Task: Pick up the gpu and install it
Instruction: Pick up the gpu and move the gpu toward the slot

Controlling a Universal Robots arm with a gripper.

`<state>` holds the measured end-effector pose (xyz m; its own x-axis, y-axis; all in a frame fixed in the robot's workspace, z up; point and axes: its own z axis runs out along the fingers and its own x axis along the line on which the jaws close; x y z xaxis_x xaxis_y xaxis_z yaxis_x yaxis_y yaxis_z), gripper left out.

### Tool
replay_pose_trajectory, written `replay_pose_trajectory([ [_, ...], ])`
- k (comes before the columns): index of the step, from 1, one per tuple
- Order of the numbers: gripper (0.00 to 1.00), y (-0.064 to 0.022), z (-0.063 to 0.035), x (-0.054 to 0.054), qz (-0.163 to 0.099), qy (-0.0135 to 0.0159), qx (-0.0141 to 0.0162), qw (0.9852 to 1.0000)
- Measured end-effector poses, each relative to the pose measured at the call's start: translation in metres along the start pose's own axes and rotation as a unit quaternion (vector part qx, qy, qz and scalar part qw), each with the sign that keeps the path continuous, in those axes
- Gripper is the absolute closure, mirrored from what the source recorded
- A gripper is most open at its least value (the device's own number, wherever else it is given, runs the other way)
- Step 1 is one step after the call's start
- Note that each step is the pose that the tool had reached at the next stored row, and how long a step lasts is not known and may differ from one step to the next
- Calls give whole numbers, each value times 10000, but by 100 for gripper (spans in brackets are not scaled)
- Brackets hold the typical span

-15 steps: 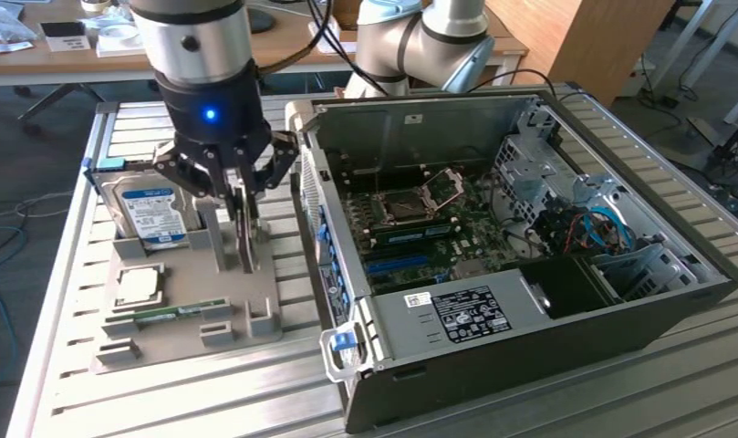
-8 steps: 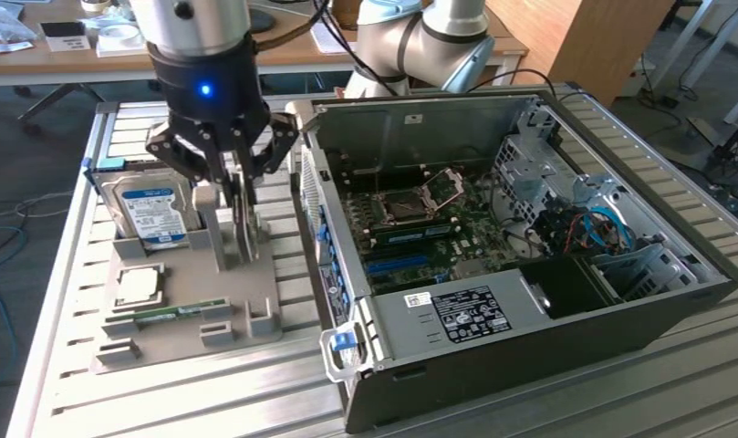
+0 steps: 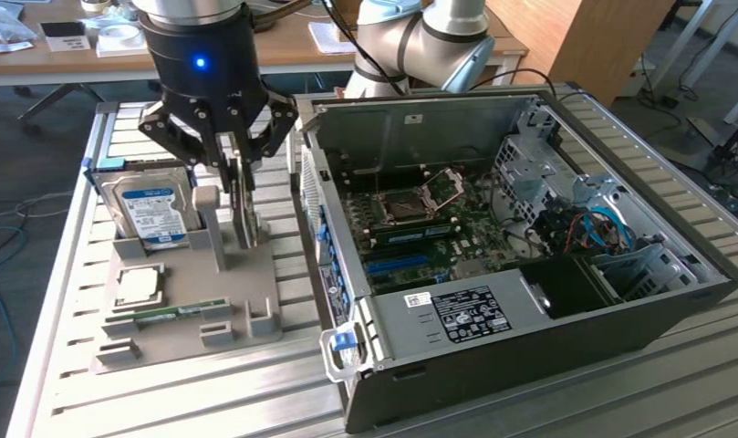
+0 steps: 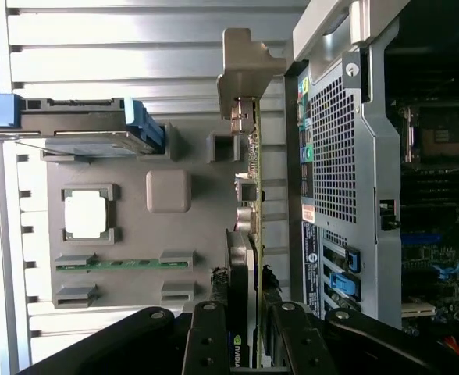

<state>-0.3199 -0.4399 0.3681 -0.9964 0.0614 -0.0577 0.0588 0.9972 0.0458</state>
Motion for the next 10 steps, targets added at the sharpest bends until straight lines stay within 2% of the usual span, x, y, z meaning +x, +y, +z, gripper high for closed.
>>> replay_pose_trajectory([
  [7, 73, 0, -1, 0, 0, 5, 1, 10000],
  [8, 73, 1, -1, 0, 2, 21, 2, 10000],
  [10, 73, 1, -2, -1, 3, 79, 6, 10000],
])
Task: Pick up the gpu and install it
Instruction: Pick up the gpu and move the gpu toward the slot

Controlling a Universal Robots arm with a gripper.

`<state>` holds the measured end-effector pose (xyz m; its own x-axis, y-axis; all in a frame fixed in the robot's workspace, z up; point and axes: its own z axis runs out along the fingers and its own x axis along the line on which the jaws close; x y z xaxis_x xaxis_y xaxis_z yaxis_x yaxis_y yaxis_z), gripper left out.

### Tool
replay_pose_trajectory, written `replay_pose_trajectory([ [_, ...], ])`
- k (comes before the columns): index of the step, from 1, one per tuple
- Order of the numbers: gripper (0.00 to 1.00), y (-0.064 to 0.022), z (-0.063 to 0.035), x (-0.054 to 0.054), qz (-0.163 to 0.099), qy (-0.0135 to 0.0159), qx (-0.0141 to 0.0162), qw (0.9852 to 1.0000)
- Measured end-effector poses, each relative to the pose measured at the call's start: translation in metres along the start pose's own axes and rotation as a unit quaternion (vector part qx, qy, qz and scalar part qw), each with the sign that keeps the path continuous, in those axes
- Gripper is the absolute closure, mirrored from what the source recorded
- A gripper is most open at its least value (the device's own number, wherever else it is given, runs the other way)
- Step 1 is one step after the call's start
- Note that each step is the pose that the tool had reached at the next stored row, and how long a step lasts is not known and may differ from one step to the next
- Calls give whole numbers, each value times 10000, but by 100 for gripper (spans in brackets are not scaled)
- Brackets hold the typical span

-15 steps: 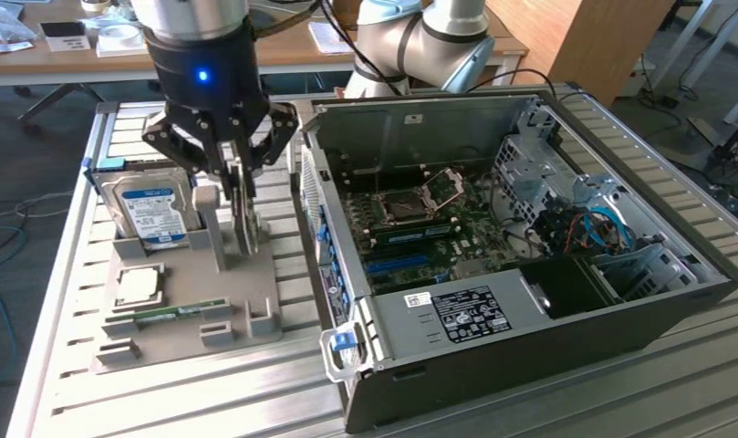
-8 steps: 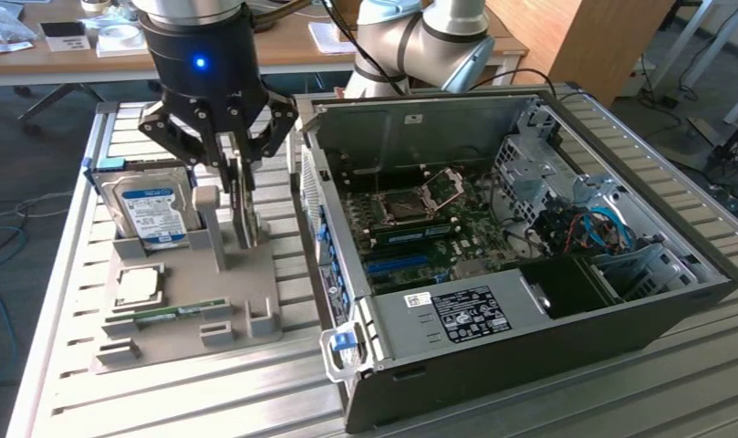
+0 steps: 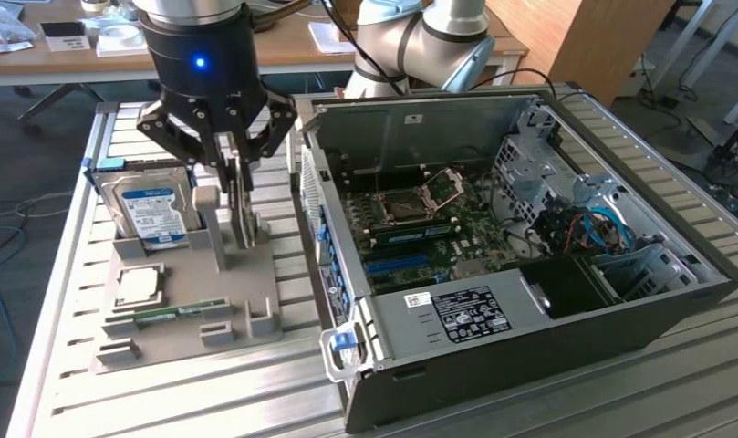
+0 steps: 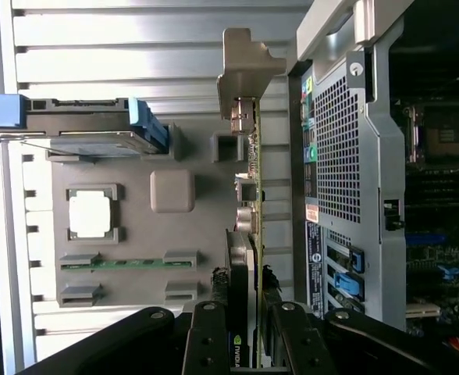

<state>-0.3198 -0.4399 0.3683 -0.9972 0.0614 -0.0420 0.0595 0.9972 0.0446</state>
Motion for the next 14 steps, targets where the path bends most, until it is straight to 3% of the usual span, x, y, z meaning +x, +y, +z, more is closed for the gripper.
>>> replay_pose_trajectory([
  [2, 73, 0, -1, -2, 2, 51, 3, 10000],
  [7, 73, 0, -1, -3, 3, 67, 3, 10000],
  [8, 73, 0, -1, -5, 3, 85, 3, 10000],
  [14, 73, 2, -21, -19, 13, 300, 15, 9995],
])
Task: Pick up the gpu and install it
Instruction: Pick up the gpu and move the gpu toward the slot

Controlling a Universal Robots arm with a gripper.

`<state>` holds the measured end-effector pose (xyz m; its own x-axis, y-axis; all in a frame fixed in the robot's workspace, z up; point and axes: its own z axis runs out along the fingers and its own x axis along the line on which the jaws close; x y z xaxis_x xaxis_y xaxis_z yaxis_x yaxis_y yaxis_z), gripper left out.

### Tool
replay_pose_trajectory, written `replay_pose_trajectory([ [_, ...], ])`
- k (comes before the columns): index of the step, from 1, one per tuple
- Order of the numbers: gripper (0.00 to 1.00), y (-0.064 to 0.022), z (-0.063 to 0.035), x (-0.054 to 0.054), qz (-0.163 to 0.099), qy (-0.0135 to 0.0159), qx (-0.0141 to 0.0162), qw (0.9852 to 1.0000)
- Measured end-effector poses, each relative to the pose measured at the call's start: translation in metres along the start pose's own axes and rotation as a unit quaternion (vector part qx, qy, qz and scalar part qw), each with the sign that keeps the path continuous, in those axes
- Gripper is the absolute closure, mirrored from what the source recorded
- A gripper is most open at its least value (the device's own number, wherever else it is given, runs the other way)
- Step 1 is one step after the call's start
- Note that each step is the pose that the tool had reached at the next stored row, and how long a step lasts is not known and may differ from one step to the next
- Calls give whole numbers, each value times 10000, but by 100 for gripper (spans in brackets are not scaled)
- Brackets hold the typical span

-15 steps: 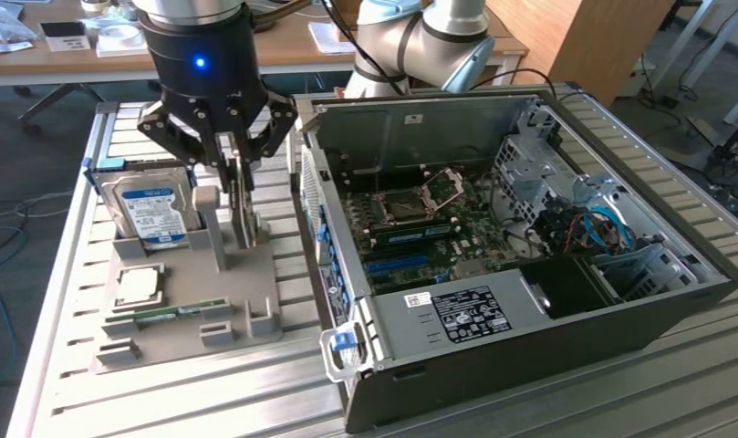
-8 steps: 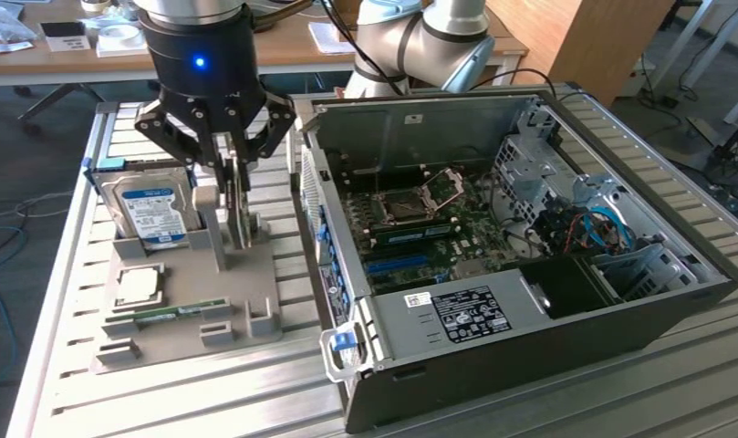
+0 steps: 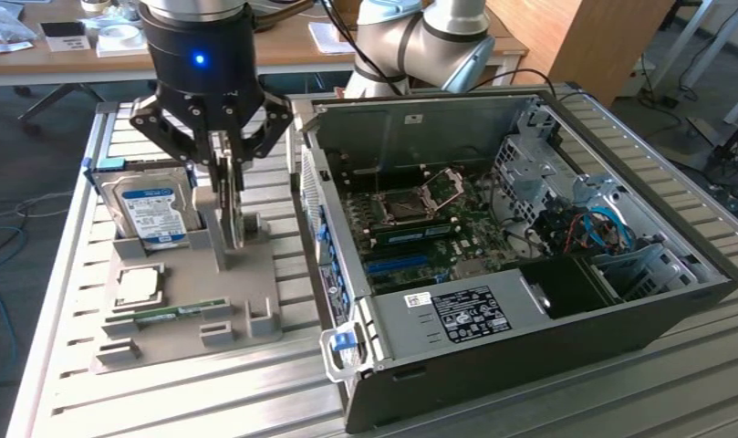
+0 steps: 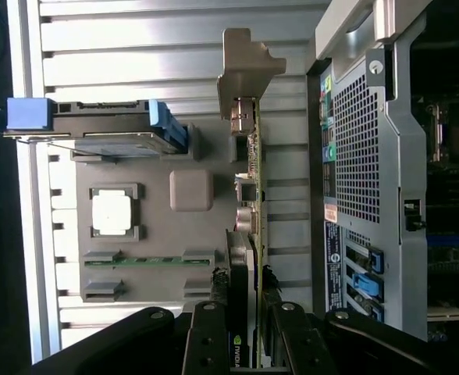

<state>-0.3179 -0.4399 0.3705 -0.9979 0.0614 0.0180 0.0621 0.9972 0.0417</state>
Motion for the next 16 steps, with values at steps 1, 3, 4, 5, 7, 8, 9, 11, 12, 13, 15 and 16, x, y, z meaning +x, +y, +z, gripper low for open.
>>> replay_pose_trajectory([
  [1, 73, 0, 1, 0, 1, 15, 0, 10000],
  [3, 73, 0, 1, 1, 1, 16, 0, 10000],
  [4, 73, 0, 0, 0, 1, 17, 0, 10000],
  [5, 73, 0, -1, 0, 1, 18, 1, 10000],
  [7, 73, 0, 0, 0, 1, 17, 0, 10000],
  [8, 73, 0, 0, 0, 1, 17, 0, 10000],
  [9, 73, 0, 0, 0, -3, 17, 1, 10000],
  [11, 73, 0, 0, 0, -55, 19, 1, 10000],
  [12, 73, 0, 1, 0, -86, 20, 2, 10000],
  [13, 73, 0, 0, 0, -104, 21, 2, 9999],
  [15, 73, 0, 0, 0, -108, 22, 2, 9999],
  [16, 73, 0, 0, 0, -108, 21, 2, 9999],
])
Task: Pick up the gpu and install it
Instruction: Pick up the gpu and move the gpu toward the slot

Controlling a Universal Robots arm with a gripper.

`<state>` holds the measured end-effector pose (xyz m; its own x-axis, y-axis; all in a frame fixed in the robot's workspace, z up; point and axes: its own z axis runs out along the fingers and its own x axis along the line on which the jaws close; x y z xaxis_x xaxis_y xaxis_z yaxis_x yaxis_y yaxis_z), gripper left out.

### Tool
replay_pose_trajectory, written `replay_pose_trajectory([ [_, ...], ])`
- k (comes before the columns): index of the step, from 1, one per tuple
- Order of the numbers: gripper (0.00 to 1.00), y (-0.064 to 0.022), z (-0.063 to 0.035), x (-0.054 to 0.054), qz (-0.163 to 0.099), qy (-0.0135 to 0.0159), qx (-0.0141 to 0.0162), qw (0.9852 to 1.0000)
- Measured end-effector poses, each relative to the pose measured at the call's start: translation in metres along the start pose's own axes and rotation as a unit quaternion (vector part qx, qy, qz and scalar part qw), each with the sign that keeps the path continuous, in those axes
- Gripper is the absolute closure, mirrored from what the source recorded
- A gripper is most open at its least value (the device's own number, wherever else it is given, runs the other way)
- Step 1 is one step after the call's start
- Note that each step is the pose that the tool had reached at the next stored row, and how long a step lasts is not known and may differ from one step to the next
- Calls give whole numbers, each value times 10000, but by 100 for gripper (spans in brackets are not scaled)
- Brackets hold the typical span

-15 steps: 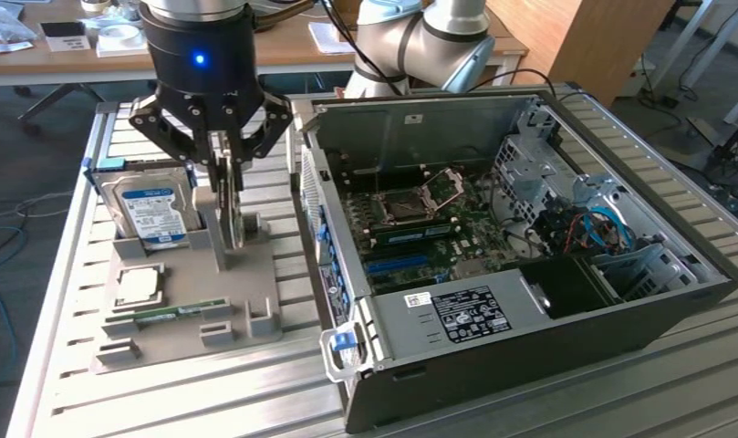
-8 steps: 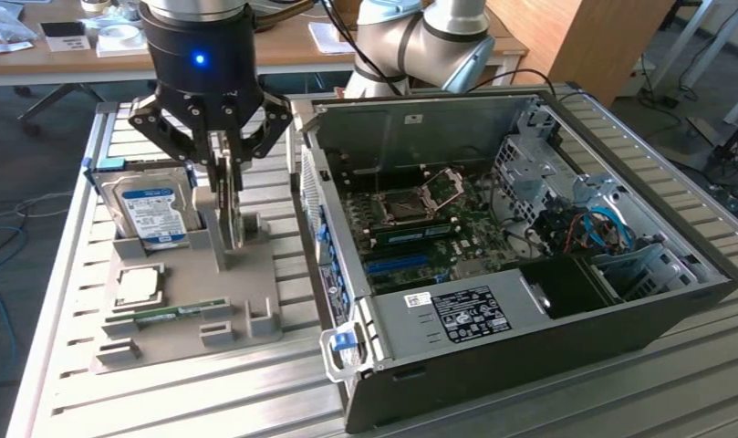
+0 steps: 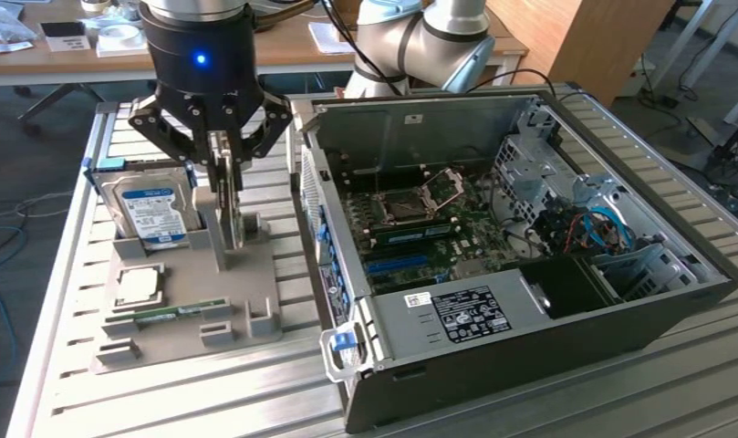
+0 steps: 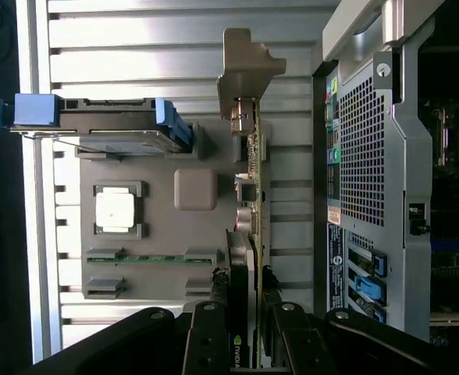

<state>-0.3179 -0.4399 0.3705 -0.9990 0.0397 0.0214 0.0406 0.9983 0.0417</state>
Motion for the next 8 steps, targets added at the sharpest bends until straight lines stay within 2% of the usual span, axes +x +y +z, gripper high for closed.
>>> replay_pose_trajectory([
  [3, 73, 2, -22, 0, 0, 0, 0, 10000],
  [8, 73, 8, -196, 4, 0, 0, 0, 10000],
])
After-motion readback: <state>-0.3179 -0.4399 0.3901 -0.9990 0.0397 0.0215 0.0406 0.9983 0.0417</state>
